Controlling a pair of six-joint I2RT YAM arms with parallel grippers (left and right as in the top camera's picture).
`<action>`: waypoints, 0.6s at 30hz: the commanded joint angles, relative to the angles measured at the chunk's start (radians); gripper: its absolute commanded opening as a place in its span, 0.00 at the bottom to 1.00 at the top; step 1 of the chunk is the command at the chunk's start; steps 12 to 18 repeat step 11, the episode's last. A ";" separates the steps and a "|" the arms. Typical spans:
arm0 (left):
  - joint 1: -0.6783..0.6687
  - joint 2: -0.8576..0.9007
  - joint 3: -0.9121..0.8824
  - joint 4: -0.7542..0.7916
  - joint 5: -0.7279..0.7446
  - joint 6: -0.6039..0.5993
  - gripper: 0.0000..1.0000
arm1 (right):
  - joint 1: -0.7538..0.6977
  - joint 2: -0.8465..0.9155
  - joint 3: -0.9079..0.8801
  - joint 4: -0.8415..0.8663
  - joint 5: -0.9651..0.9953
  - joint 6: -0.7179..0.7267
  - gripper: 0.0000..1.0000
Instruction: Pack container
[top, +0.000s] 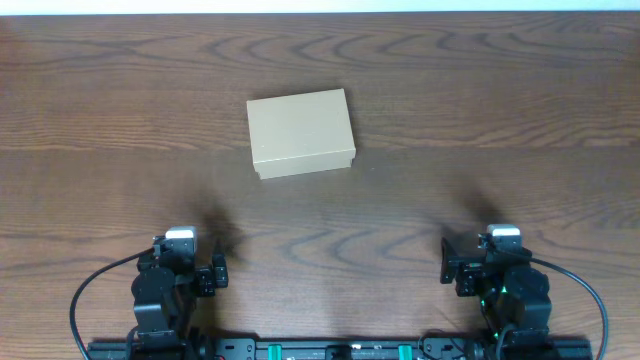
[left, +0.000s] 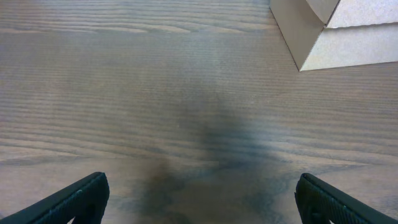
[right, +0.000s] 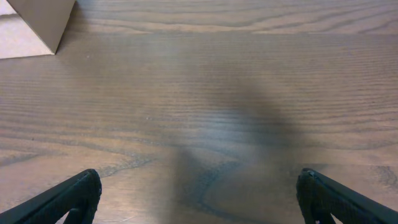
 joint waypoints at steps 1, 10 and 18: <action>0.007 -0.008 -0.006 -0.002 0.000 0.010 0.95 | -0.011 -0.009 -0.001 -0.008 0.014 0.013 0.99; 0.007 -0.008 -0.006 -0.002 0.000 0.010 0.95 | -0.011 -0.009 -0.001 -0.008 0.014 0.013 0.99; 0.007 -0.008 -0.006 -0.002 -0.001 0.010 0.95 | -0.011 -0.009 -0.001 -0.008 0.014 0.013 0.99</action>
